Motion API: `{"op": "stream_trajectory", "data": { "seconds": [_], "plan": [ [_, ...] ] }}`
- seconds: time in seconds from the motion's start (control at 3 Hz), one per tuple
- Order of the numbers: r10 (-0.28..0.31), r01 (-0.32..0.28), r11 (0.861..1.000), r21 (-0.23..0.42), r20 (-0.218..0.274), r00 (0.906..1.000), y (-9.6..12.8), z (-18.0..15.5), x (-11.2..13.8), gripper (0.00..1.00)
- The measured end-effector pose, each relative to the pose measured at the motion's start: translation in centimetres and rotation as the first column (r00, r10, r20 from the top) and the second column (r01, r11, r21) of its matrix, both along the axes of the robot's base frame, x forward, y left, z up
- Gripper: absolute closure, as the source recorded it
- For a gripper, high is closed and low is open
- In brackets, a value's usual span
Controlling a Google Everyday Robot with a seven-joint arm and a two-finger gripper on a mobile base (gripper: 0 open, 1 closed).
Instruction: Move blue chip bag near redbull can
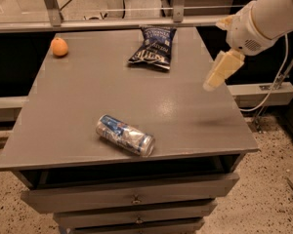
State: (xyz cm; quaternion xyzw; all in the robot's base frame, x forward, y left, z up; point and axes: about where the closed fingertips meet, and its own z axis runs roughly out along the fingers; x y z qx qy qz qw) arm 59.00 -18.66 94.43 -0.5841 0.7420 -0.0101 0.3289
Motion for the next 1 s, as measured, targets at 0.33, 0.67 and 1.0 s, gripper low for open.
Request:
{"op": "stream_trajectory", "data": {
  "seconds": [0.33,0.67,1.0],
  "plan": [
    [-0.031,0.025,0.991,0.135,0.043,0.9986,1.7,-0.7,6.7,0.00],
    [-0.095,0.087,0.960,0.265,0.018,0.9953,3.6,-1.9,12.1,0.00],
    [-0.167,0.168,0.915,0.366,-0.034,0.9853,5.5,-3.3,16.5,0.00]
  ]
}}
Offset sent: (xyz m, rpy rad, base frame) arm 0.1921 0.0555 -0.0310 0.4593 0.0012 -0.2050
